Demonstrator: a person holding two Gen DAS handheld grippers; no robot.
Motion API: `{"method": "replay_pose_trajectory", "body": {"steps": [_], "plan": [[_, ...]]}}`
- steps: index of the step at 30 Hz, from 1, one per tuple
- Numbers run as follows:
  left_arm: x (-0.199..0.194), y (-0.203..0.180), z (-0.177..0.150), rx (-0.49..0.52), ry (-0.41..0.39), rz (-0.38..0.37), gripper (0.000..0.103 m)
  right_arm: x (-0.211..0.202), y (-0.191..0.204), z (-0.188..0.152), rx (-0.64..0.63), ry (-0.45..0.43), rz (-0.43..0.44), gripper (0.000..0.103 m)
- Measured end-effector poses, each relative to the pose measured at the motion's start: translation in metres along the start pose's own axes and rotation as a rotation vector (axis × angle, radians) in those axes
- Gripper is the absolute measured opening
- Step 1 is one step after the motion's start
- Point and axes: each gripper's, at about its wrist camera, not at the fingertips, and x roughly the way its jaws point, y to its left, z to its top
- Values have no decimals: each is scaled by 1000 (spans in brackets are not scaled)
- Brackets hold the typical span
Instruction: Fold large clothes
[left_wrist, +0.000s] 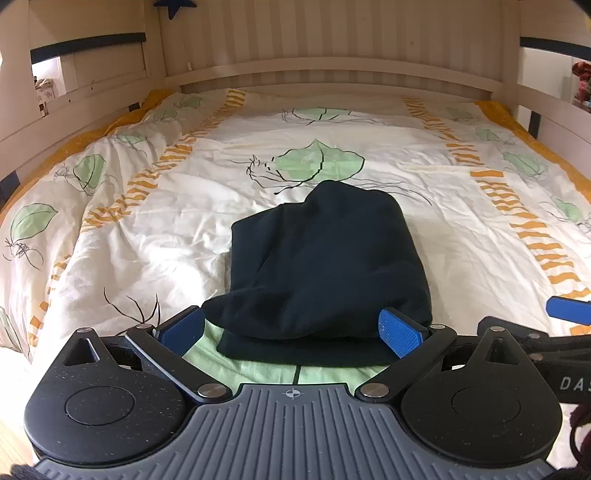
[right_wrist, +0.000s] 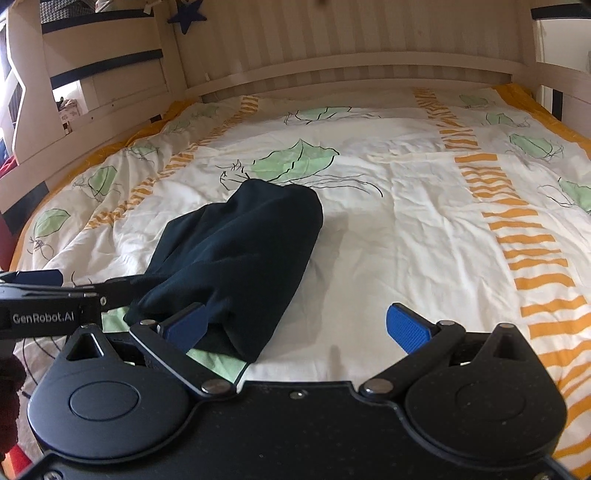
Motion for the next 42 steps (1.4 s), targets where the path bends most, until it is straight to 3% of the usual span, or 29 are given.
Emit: {"method": "replay_pose_trajectory", "body": {"steps": [42], "plan": [[7, 14, -10, -33, 53, 46, 102, 0, 2, -7, 16, 30, -41, 103]]}}
